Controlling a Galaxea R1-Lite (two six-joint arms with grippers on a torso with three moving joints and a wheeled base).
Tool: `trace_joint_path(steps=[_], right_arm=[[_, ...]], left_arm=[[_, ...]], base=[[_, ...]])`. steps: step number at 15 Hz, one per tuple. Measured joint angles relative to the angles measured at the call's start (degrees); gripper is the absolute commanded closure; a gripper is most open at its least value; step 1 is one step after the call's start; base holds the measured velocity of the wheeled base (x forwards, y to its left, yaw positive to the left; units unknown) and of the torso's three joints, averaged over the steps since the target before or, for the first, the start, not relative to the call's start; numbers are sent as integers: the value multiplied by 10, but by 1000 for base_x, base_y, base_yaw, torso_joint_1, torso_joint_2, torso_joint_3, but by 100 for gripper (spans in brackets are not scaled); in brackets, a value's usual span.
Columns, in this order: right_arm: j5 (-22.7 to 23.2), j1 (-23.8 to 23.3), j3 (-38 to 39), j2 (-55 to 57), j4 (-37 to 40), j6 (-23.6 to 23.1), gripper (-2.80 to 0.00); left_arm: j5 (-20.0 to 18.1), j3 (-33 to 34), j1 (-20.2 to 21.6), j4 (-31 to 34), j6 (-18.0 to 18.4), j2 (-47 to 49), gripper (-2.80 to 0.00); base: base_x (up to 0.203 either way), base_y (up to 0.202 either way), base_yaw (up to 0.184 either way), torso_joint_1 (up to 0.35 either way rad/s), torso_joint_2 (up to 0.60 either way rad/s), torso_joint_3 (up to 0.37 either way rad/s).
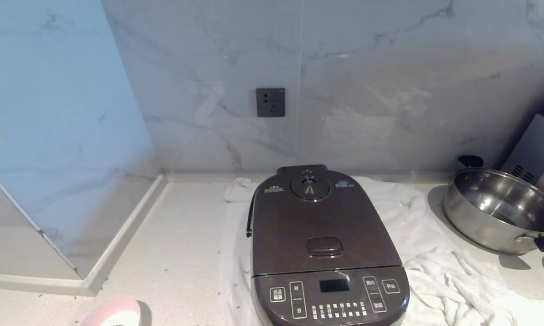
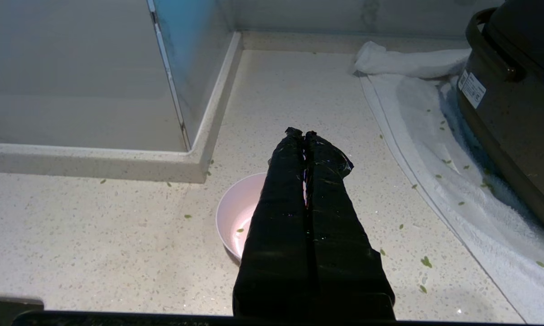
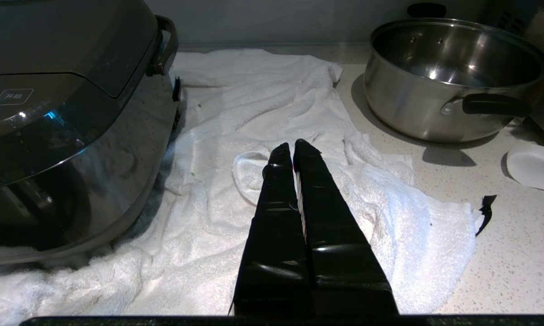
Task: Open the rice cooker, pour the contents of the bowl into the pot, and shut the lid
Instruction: Open the rice cooker
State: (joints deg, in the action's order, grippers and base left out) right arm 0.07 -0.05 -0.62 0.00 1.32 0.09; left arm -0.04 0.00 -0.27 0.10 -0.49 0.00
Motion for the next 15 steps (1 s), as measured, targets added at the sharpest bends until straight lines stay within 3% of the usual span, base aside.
trace_joint_path(steps=[15], right_arm=[[0, 0, 0, 0, 0, 0, 0]], left_arm=[[0, 0, 0, 0, 0, 0, 0]], base=[[0, 0, 0, 0, 0, 0]])
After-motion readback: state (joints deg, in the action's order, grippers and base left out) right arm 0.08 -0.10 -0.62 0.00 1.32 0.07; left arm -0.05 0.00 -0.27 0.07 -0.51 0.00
